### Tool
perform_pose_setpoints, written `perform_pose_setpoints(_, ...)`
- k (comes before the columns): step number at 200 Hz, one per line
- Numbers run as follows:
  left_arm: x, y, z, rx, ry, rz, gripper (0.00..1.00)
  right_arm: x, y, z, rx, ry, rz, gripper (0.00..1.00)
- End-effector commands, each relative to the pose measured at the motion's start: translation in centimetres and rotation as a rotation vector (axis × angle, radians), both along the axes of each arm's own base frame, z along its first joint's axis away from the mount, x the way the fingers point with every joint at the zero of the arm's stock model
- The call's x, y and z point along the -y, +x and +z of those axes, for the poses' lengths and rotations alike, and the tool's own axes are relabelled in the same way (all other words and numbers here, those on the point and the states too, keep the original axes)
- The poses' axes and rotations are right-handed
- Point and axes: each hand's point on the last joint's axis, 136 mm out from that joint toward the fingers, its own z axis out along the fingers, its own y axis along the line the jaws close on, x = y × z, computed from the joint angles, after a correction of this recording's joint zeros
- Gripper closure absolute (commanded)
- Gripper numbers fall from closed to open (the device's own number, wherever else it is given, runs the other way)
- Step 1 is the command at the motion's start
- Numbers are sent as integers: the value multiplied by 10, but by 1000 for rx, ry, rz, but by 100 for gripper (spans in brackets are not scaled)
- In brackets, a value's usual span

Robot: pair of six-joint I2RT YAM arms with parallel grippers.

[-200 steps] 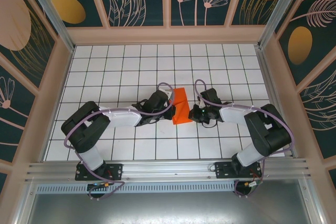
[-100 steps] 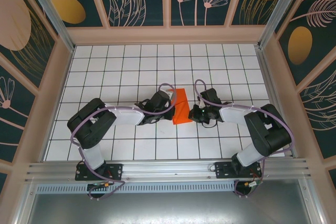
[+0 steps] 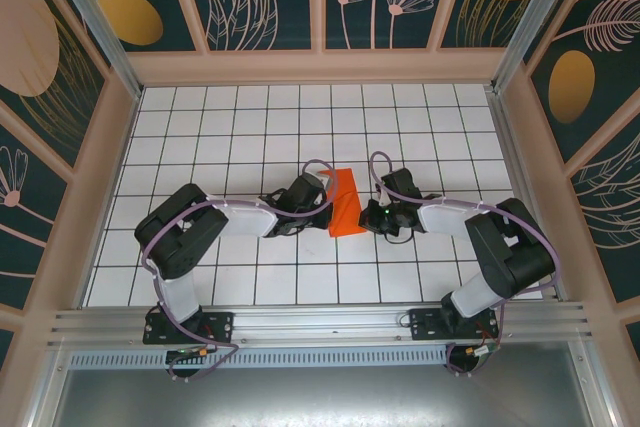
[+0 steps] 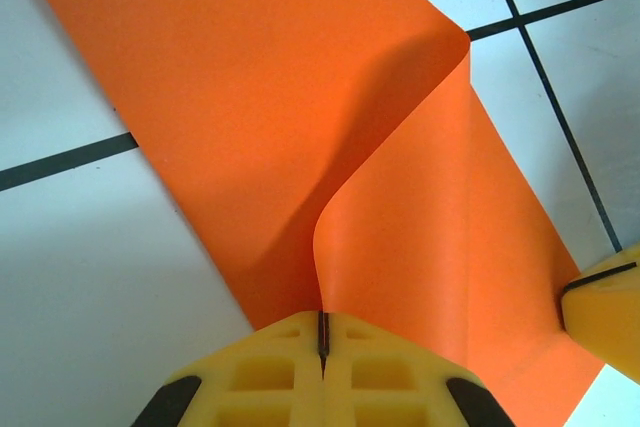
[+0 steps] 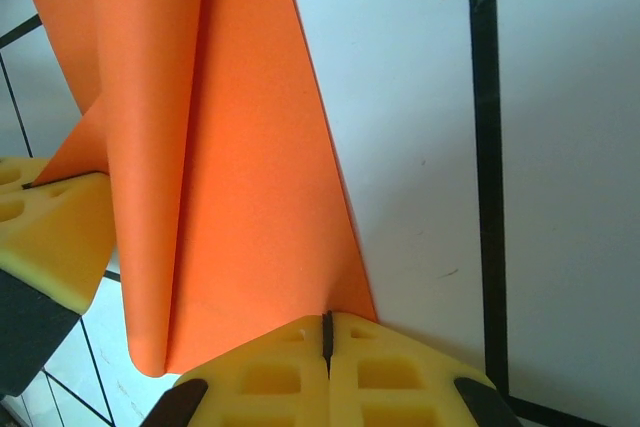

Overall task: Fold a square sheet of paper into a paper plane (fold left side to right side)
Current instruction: Fold the triangle a second time at the center of the table.

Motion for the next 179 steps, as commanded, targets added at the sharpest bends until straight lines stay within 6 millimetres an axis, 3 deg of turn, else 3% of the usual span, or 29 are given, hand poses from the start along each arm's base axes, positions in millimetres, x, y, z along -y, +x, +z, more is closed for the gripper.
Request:
perform_pose_setpoints(1,5,10,5,29,-7,-7,100,17,-21,-27,-94,-119,0,100)
perform_pose_setpoints(80,5,13,16,57,-8,-10,100,17,-21,-29,-100,-124,3,100)
perform_pose_setpoints(179,3,8,-7,14,30,-22,100,17,-21,-29,-102,-126,6,100)
